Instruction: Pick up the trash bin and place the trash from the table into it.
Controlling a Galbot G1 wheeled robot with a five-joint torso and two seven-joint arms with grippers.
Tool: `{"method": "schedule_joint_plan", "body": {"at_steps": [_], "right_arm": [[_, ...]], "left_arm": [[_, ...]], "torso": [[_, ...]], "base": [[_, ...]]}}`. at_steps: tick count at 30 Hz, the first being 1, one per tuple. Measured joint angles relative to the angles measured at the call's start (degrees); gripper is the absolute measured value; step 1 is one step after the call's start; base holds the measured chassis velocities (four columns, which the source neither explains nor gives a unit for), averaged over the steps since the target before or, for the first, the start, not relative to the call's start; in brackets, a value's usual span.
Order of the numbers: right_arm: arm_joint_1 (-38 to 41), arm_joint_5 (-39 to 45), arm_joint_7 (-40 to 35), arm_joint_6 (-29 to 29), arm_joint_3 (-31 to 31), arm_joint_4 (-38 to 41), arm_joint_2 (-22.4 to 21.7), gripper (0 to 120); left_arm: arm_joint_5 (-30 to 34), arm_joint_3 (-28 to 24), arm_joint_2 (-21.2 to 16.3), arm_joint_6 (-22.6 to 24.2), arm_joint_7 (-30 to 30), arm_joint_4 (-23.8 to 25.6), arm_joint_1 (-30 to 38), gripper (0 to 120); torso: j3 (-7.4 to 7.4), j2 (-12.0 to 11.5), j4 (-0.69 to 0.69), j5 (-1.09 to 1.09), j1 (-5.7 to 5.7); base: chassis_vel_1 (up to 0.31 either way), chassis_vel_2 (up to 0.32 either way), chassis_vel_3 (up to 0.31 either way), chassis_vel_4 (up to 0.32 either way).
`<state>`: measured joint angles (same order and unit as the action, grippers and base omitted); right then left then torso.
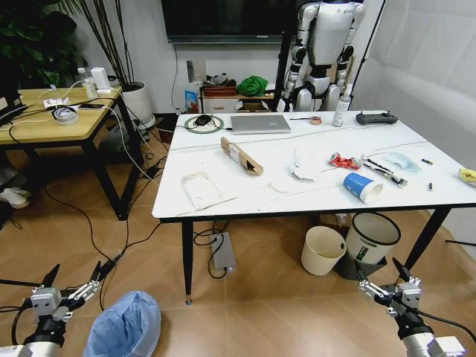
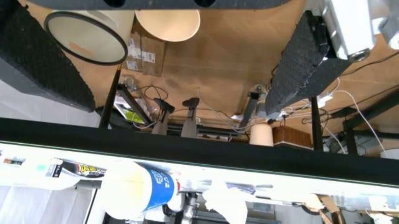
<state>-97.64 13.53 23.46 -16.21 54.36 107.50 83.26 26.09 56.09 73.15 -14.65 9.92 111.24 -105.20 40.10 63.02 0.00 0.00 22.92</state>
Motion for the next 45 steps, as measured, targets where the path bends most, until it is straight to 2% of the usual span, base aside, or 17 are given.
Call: {"method": "schedule_joint_plan", "body": {"at_steps": [9, 45], "right_arm": [[0.1, -0.2, 0.0, 0.0, 0.0, 0.1, 0.2, 100], [0.3, -1.4, 0.1, -0.3, 0.0, 0.5, 1.8, 100]], "left_arm": [[-0.1, -0.4, -0.1, 0.1, 0.1, -0.6, 0.3, 100], [-0.5, -1.0, 0.0, 0.5, 1.0, -0.6, -0.1, 100]], "torso": [[-0.4, -0.8, 0.0, 0.0, -0.39], [-6.24, -11.2, 0.0, 0.0, -4.94]], "base": [[0.0, 0.0, 0.0, 0.0], [0.0, 0.0, 0.0, 0.0]]}}
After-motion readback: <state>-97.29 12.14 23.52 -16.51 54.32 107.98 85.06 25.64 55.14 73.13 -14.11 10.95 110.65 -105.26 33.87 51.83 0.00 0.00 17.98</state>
